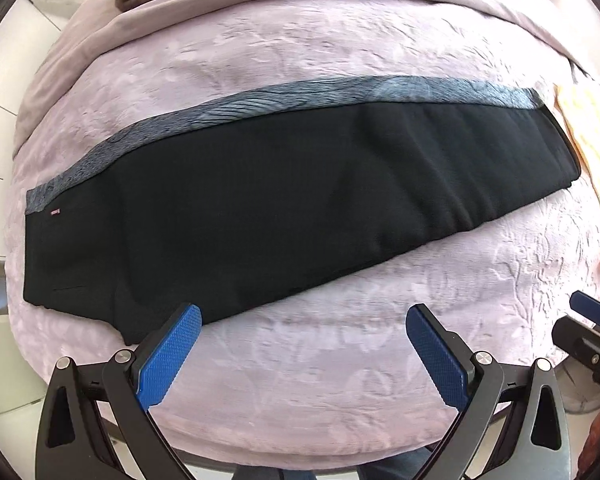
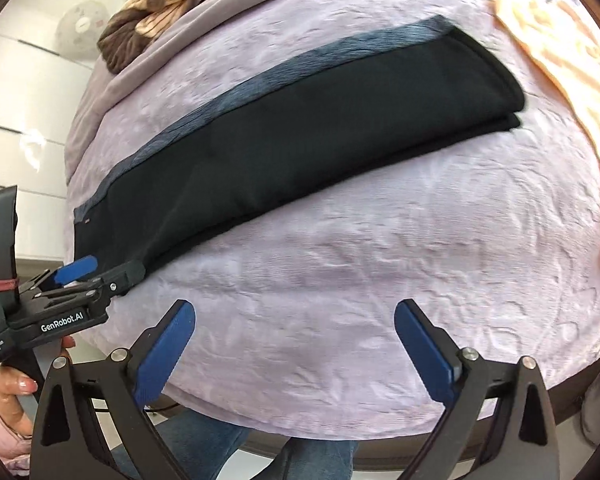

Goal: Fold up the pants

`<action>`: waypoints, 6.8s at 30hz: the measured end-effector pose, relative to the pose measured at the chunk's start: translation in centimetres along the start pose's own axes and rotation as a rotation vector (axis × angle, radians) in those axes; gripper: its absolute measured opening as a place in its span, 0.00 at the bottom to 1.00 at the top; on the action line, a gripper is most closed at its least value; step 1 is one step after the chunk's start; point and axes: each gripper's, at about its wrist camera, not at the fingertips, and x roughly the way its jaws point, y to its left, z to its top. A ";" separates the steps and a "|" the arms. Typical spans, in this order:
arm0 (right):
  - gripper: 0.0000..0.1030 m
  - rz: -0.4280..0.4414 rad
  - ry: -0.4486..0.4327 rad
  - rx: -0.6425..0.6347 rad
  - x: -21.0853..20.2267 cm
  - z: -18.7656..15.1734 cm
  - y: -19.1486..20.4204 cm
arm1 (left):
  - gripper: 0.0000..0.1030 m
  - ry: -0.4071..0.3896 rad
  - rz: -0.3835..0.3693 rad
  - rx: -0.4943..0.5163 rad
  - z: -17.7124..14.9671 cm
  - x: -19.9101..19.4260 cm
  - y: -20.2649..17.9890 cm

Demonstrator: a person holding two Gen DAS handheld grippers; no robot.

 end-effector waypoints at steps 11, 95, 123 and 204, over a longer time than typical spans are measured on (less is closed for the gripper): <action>0.97 0.007 -0.040 0.104 -1.4 2.5 -7.5 | 1.00 0.018 0.031 0.039 2.9 1.1 -6.1; 0.59 0.157 0.022 0.216 -1.0 -1.1 -5.8 | 1.00 0.026 0.044 -0.001 0.1 0.7 -4.5; 0.59 0.211 0.052 0.273 0.6 0.8 -7.8 | 1.00 0.056 0.043 -0.092 -0.4 1.5 -1.4; 0.19 -0.002 -0.177 -0.395 14.4 5.2 22.6 | 0.71 -0.184 -0.040 -0.252 1.5 6.8 22.7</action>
